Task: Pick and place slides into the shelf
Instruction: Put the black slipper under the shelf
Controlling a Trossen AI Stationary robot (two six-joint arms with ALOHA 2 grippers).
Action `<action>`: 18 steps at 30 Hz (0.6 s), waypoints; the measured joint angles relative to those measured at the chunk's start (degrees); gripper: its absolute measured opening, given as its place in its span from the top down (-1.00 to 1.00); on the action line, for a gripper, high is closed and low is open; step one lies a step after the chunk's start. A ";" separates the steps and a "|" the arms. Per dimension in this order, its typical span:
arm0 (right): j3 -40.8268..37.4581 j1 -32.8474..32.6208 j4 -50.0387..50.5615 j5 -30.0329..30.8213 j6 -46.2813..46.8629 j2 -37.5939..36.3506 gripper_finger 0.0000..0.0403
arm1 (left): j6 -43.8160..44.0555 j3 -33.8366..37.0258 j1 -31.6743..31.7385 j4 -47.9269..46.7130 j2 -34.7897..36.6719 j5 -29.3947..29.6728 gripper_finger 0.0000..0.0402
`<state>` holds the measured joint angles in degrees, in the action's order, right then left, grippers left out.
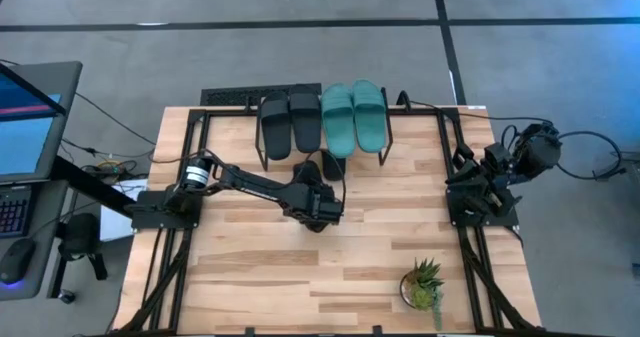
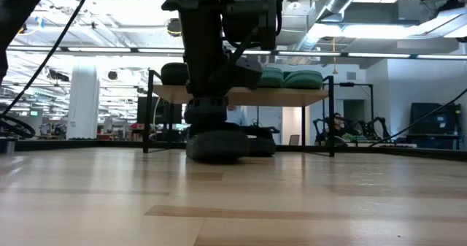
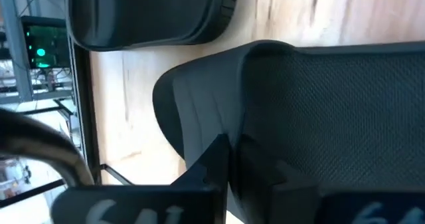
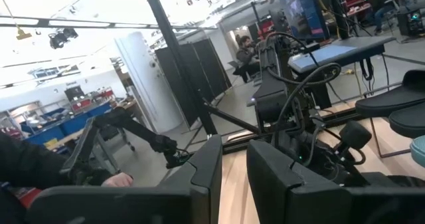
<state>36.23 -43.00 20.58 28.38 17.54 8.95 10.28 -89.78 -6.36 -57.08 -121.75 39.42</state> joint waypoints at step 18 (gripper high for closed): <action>0.00 0.00 0.11 -0.09 -0.13 0.00 0.70 | -1.48 0.09 -0.87 1.11 0.74 -6.17 0.50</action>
<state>36.23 -43.00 20.69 28.29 17.41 8.95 8.80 -89.69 -7.22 -55.96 -121.01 33.25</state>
